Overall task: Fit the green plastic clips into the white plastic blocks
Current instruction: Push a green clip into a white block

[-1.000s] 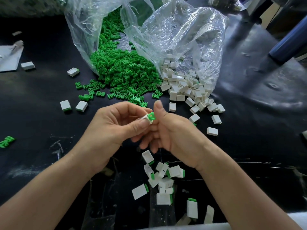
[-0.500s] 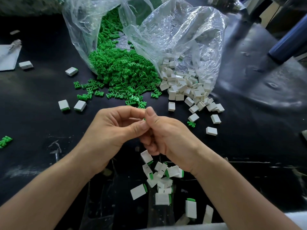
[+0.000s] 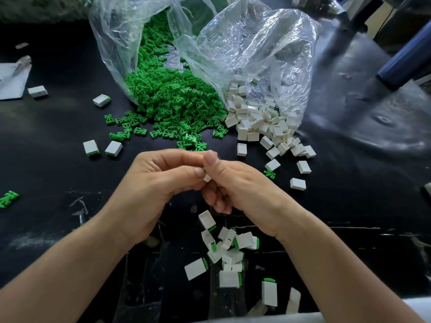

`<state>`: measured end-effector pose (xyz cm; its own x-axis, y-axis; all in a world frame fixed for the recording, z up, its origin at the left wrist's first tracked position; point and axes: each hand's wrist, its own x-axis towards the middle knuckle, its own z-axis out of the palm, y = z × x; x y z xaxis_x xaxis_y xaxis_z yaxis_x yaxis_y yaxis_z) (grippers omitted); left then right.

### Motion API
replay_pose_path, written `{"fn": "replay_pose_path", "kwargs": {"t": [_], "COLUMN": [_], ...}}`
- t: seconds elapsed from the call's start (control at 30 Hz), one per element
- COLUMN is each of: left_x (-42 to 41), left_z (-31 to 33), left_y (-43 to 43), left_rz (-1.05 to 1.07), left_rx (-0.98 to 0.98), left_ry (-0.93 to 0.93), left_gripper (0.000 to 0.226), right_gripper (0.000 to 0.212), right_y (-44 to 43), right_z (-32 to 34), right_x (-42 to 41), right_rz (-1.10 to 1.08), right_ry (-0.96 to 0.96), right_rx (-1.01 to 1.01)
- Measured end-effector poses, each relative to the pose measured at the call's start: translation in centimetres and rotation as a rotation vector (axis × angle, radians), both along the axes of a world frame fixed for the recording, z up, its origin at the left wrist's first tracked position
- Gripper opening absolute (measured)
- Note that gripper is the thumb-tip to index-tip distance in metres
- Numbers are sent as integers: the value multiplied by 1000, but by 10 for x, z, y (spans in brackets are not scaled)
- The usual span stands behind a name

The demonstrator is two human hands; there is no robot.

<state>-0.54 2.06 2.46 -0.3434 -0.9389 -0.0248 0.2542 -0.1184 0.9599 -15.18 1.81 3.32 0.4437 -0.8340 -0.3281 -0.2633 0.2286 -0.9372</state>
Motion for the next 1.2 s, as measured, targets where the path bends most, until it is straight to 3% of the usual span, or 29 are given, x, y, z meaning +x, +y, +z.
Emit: {"fn": "replay_pose_path", "kwargs": {"t": [0.1, 0.2, 0.4, 0.57, 0.77, 1.2], "left_x": [-1, 0, -1, 0, 0, -2], "left_z": [-1, -1, -3, -5, -4, -6], "left_y": [1, 0, 0, 0, 0, 0], "left_rz": [18, 27, 33, 77, 101, 120], "left_rx": [12, 37, 105, 150, 165, 187], "left_ry": [-18, -23, -23, -27, -24, -7], "left_gripper": [18, 19, 17, 16, 15, 17], "right_gripper": [51, 64, 52, 72, 49, 48], "right_y": [1, 1, 1, 1, 2, 3], "right_z": [-1, -4, -6, -12, -12, -14], "right_x": [1, 1, 4, 6, 7, 8], "right_rz": [-6, -7, -41, -79, -89, -85], "right_ry": [22, 45, 91, 147, 168, 215], "right_rx": [-22, -38, -80, -136, -151, -181]}}
